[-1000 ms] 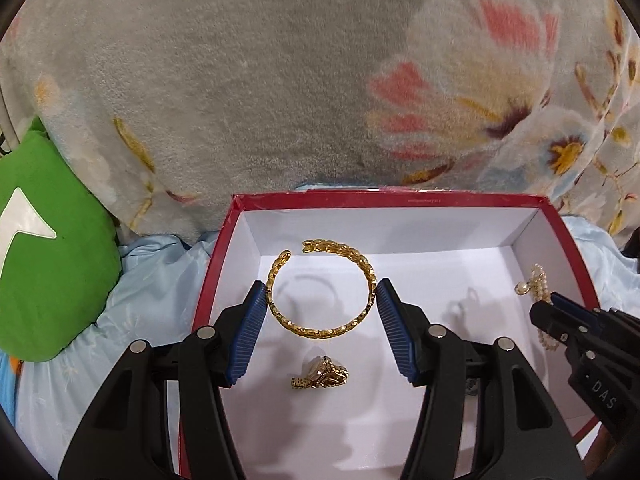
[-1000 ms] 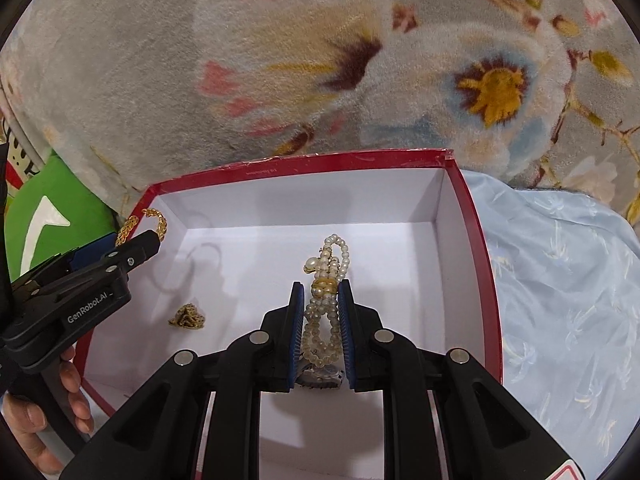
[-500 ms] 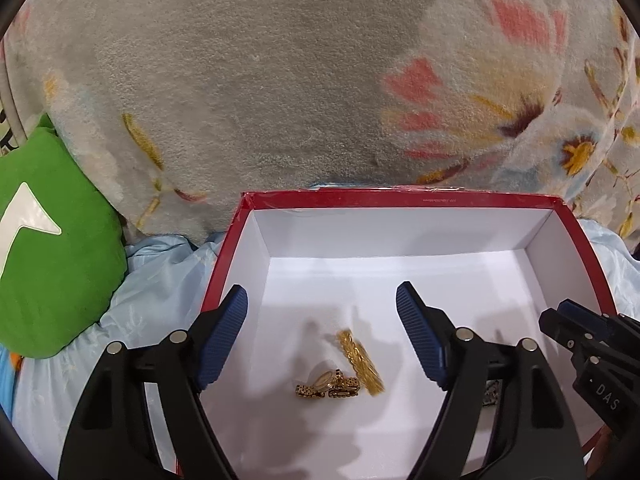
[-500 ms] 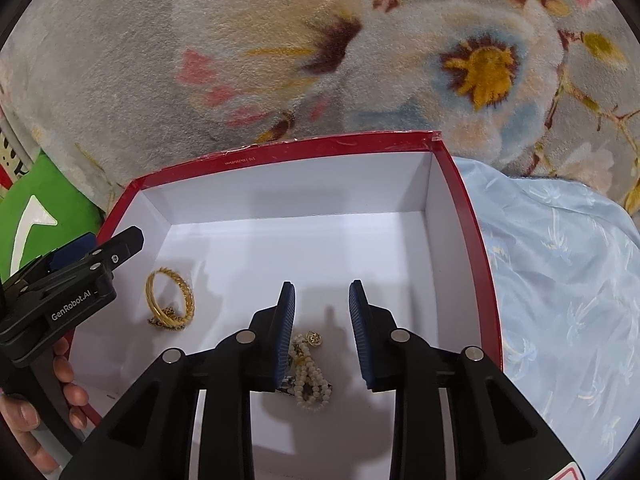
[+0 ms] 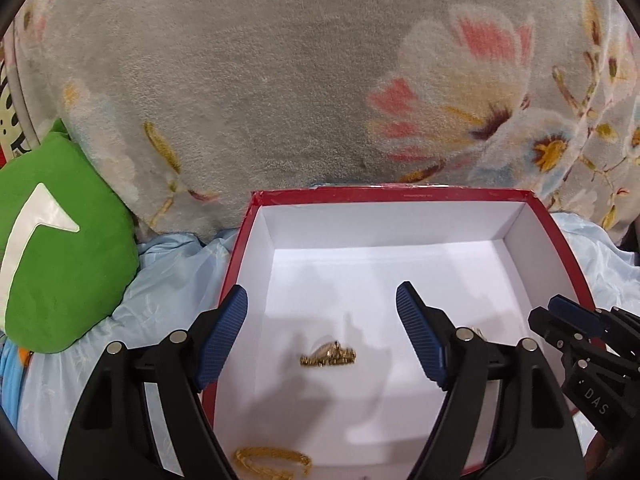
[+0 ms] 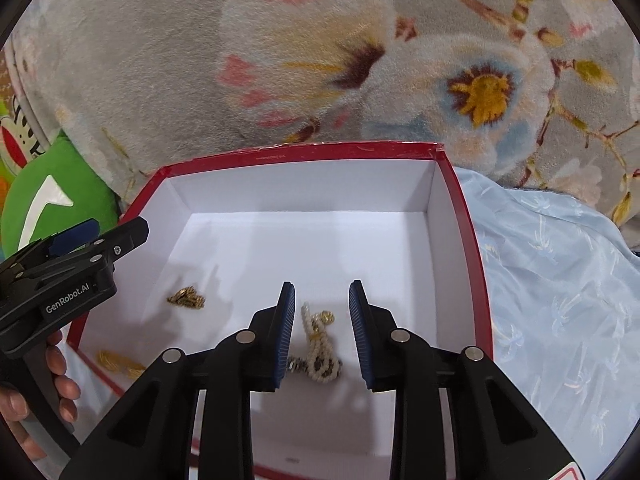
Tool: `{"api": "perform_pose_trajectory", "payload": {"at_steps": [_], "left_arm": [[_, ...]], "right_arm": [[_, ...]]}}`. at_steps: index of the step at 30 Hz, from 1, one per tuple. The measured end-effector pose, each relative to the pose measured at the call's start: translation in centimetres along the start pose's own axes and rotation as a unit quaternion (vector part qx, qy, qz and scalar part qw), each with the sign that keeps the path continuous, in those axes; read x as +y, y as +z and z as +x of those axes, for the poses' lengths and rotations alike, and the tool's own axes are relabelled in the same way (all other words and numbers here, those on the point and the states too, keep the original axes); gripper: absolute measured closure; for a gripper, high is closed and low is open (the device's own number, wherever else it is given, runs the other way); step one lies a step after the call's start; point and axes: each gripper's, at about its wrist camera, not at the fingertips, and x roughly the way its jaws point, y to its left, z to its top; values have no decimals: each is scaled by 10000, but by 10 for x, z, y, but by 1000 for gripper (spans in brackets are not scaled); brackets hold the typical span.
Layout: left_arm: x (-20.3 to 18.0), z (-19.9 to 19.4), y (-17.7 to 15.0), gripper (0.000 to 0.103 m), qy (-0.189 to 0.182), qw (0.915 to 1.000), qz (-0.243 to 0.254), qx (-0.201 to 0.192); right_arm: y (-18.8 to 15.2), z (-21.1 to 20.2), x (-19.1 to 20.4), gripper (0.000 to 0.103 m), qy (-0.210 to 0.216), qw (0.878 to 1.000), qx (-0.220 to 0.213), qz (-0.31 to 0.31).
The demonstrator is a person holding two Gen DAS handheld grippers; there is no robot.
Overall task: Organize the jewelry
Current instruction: 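Withdraw both tools from the box toward the black bead bracelet, then grasp the black bead bracelet with the right tool and lift it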
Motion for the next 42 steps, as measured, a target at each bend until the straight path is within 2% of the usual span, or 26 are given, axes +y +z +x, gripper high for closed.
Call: {"api": "perform_pose_trajectory", "payload": {"at_steps": [5,8,14,17,21,25,28,32,42], "left_arm": [[11,-39,-20,29,-169,9999,-34,-15],[16,-68,-40,29,-187,9998,23,-63],[32,-113,-95,28,-311,9992,-60,255],[36,-128,-131,28,-209,9986,18,496],[37,-149,-177,28,33,9972,242,713],[42,-165,-210,28,-19,9961,61,885],[48,-170,-232,28,-128,9939,-235,1069],[50,-173,-252,28,-119,9924,-350,1174],[65,-172,-268,28,-120,9895,-642,1286]], "right_arm": [[-27,-44,5,74,53,9997,-141,-169],[-53,-76,11,69,95,9993,-216,-275],[-116,-123,24,61,202,9992,-138,-309],[-147,-138,33,61,122,9990,-64,-417],[-191,-147,42,61,250,9991,204,-287],[-222,-144,48,61,376,9981,492,-41],[-233,-136,51,61,379,9974,607,114],[-235,-125,58,61,302,9974,635,131],[-231,-93,67,61,138,9962,846,128]]}}
